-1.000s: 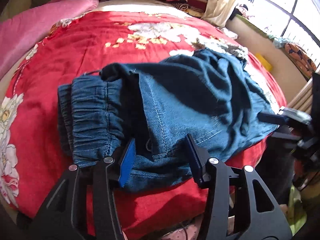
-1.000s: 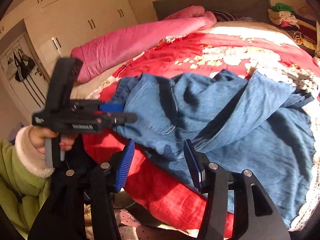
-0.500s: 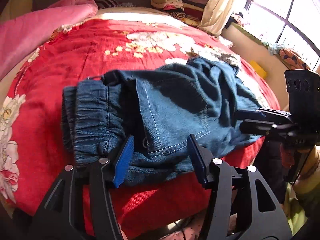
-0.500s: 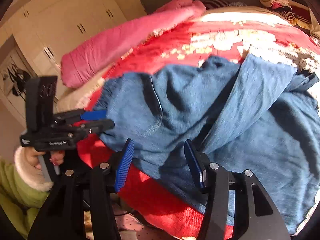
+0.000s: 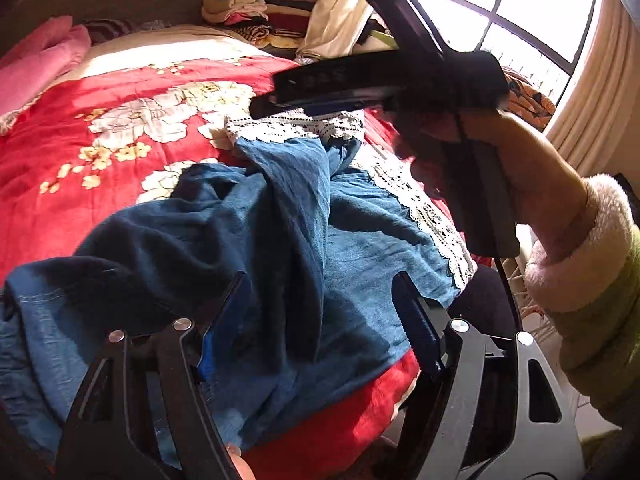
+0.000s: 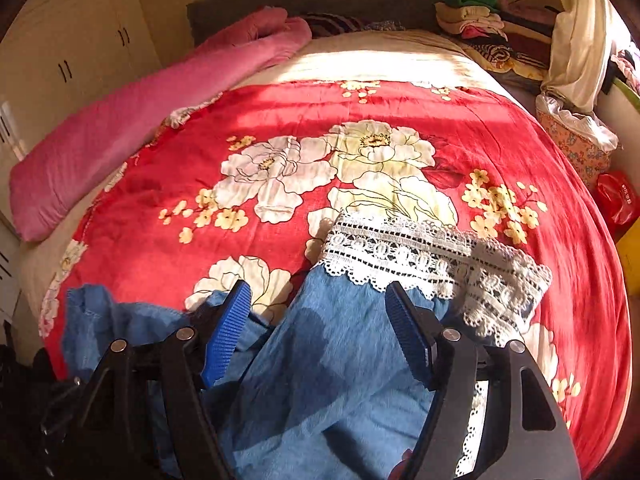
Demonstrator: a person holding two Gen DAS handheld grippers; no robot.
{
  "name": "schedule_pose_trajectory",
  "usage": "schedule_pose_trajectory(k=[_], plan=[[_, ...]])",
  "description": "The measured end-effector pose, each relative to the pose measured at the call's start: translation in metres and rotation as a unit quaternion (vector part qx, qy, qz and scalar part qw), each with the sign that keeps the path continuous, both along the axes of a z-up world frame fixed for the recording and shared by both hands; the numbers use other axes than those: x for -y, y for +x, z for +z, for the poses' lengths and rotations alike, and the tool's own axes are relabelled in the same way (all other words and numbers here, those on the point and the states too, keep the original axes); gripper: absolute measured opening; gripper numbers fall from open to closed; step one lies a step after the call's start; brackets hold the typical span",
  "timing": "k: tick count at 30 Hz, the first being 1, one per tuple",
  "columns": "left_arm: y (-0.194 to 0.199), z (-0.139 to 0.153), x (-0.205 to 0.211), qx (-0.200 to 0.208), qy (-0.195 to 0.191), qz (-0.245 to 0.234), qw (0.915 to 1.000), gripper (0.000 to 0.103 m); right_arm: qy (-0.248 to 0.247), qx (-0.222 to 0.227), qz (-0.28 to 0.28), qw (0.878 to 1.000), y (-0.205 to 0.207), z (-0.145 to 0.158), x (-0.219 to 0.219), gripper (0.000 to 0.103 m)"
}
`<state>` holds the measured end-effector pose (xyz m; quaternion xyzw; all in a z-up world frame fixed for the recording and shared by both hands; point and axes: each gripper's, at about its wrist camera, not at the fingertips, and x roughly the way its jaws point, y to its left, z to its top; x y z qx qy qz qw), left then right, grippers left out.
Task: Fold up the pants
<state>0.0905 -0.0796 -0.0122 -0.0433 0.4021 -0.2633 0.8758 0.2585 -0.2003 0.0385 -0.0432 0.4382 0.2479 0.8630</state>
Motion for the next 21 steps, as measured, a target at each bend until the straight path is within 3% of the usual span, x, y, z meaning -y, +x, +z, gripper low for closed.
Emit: schedule_pose_trajectory(k=[3,5,10,11,13,16,21], plan=[[0.004,-0.021,0.002,-0.016,-0.012,-0.006,0.9998,0.053,-0.036,-0.018,-0.003,0.999,0.028,-0.017,-0.017,0.069],[0.006,-0.034,0.002,-0.033,-0.019,-0.013,0.9992,0.042,-0.062,-0.023,-0.012,0.998,0.043,-0.029,-0.025,0.068],[0.003,-0.040,0.000,-0.029,-0.027,-0.019,0.9990,0.029,-0.078,-0.041,-0.028,0.996,0.071,-0.047,-0.035,0.066],[0.004,-0.040,-0.001,-0.028,-0.030,-0.018,0.9990,0.026,-0.085,-0.041,-0.032,0.995,0.075,-0.050,-0.037,0.062],[0.007,-0.042,-0.005,-0.031,-0.036,-0.013,0.9988,0.018,-0.105,-0.043,-0.035,0.993,0.081,-0.057,-0.042,0.033],[0.011,-0.045,-0.011,-0.030,-0.038,-0.004,0.9988,0.007,-0.094,-0.044,-0.031,0.994,0.084,-0.061,-0.041,0.014],[0.007,-0.040,-0.021,-0.033,-0.059,-0.003,0.9977,0.003,0.008,-0.025,-0.063,0.998,0.062,-0.025,0.004,0.011]])
